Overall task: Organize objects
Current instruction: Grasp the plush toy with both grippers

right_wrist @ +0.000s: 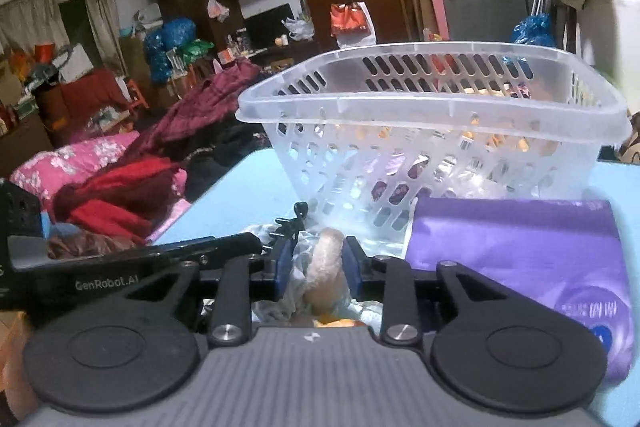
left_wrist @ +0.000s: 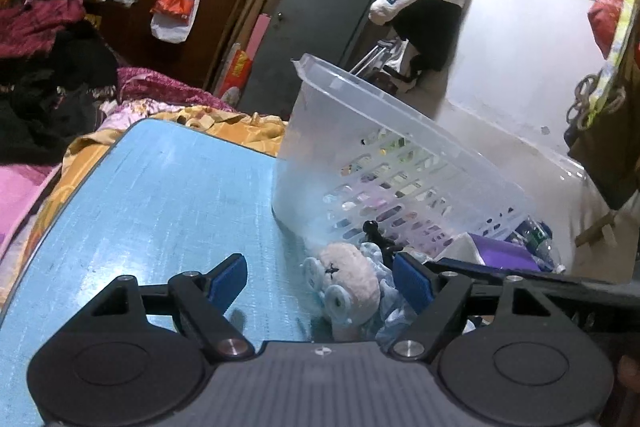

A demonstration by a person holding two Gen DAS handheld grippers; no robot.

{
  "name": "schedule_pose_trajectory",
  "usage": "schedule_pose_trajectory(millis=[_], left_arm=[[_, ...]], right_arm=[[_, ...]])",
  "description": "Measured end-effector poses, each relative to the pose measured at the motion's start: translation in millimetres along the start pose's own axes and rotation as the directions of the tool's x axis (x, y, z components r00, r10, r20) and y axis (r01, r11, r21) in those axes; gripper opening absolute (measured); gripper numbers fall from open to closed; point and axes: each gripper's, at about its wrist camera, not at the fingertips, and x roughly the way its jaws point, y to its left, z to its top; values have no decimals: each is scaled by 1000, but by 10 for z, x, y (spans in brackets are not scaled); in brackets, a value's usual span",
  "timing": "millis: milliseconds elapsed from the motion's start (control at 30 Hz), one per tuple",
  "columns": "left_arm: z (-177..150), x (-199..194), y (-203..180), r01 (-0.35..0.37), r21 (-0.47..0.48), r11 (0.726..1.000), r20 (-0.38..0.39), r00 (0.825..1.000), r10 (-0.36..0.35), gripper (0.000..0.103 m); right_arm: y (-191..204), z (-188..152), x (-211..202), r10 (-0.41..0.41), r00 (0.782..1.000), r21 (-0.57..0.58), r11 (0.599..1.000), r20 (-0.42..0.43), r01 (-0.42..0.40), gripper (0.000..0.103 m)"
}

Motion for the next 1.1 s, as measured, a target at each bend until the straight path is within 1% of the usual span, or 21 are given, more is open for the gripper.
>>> schedule_pose_trajectory(millis=[67,100,233,300,367,500,533,567,633,667,700,733,767,833,933,1033,1100], left_arm=[[0,2,41,17,-21,1000,-4,1000,-17,72],[-3,0,48,24,-24,999,-5,1000,-24,70],[-13,27,1,10,-11,1000,-20,1000,-11,69],[-10,29,-11,12,-12,1000,-20,1000,-12,69],[-6,38,7,3,-17,1000,-21,1000,-3,68],[13,38,48,-5,-44,999,-18,1000,4,68],[15,35,62,-7,-51,999,-18,1000,6,68],[21,43,76,-9,-54,998,-20,1000,8,68],[26,63,98,6,-62,998,-30,1000,-8,68],[20,75,78,14,-56,998,-34,999,-16,61],[21,84,57,27,-52,998,-34,999,-29,55],[21,91,44,51,-62,997,-33,998,-53,37],[21,102,38,70,-73,995,-37,997,-73,37],[21,97,-3,59,-62,996,-26,998,-61,37],[2,48,-37,72,-53,996,-6,997,-72,36],[19,-44,-114,76,-26,997,26,997,-75,36],[31,-157,-207,79,3,997,65,995,-79,36]], right_arm=[[53,-5,20,-13,1000,-37,999,-11,13,32],[88,-14,25,-22,1000,-59,998,-18,21,32],[213,7,46,-80,996,-173,982,-50,70,33],[209,38,42,-89,994,-173,982,-63,77,34],[194,58,58,-103,992,-164,982,-73,90,41],[146,133,132,-80,988,-139,988,-130,61,44],[138,144,138,-71,989,-127,990,-133,54,44],[138,144,142,-59,989,-110,993,-134,45,44],[108,118,143,-40,990,-113,993,-134,24,42],[97,112,132,-29,991,-109,994,-128,15,34],[88,106,110,-23,992,-104,995,-124,10,33],[88,98,92,-21,993,-109,994,-117,8,32],[87,89,87,-21,993,-117,993,-114,8,31],[75,81,68,-18,994,-120,993,-105,6,30],[28,73,14,7,996,-116,993,-85,-17,28],[21,58,-68,26,998,-115,993,-61,-33,27],[33,67,-177,31,999,-132,991,-30,-35,27]])
